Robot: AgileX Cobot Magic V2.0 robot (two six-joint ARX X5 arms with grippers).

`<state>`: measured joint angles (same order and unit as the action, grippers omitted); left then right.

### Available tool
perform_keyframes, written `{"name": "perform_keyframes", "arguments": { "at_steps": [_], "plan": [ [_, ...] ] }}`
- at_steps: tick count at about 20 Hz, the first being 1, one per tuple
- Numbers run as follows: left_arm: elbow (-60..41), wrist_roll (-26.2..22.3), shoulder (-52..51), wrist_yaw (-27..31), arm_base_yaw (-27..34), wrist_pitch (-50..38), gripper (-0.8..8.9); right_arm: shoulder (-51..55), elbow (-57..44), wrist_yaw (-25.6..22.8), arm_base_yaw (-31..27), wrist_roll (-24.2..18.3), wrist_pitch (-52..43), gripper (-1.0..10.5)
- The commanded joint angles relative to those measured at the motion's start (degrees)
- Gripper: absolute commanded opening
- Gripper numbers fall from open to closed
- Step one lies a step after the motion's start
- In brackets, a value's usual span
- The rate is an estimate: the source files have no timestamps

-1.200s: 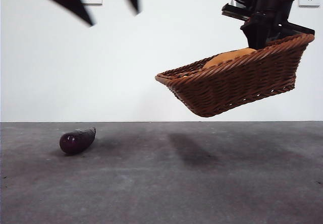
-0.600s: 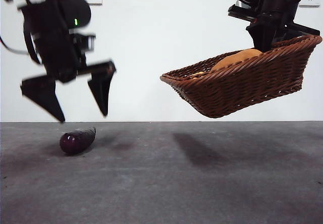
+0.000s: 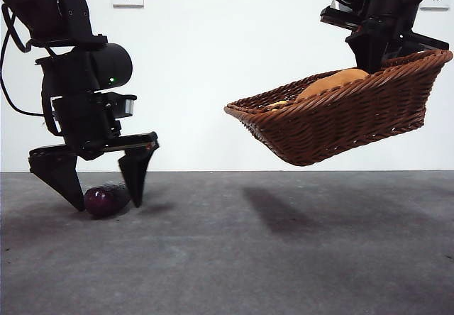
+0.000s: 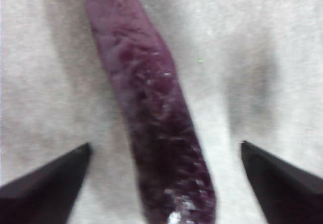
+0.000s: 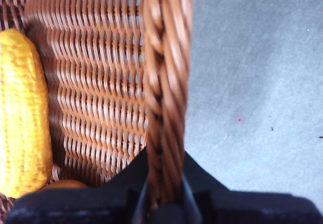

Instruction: Help me put the vegetables on the table into the basket

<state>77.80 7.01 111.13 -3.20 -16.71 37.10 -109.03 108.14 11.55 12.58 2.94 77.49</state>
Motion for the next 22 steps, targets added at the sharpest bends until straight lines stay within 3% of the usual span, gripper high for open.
{"name": "perform_keyframes", "arguments": {
  "at_steps": [1, 8, 12, 16, 22],
  "plan": [
    [-0.7, -0.2, 1.6, 0.2, 0.4, -0.5, -0.10, 0.4, 0.3, 0.6, 0.2, -1.0, 1.0, -0.2],
    [-0.5, -2.4, -3.4, -1.0, 0.3, -0.4, -0.09, 0.4, 0.3, 0.6, 0.2, -1.1, 1.0, -0.2],
    [-0.5, -2.0, -14.8, -15.8, -0.6, -0.5, -0.09, 0.4, 0.3, 0.7, 0.2, -1.1, 1.0, -0.2],
    [-0.5, -1.9, -22.9, -24.1, -5.6, -2.8, -0.09, 0.4, 0.3, 1.7, 1.0, -1.0, 1.0, -0.2],
    [-0.5, -1.0, -21.8, -23.8, -13.4, -3.5, -0.09, 0.4, 0.3, 2.4, 7.4, -0.1, 0.2, -0.2]
  ]
}}
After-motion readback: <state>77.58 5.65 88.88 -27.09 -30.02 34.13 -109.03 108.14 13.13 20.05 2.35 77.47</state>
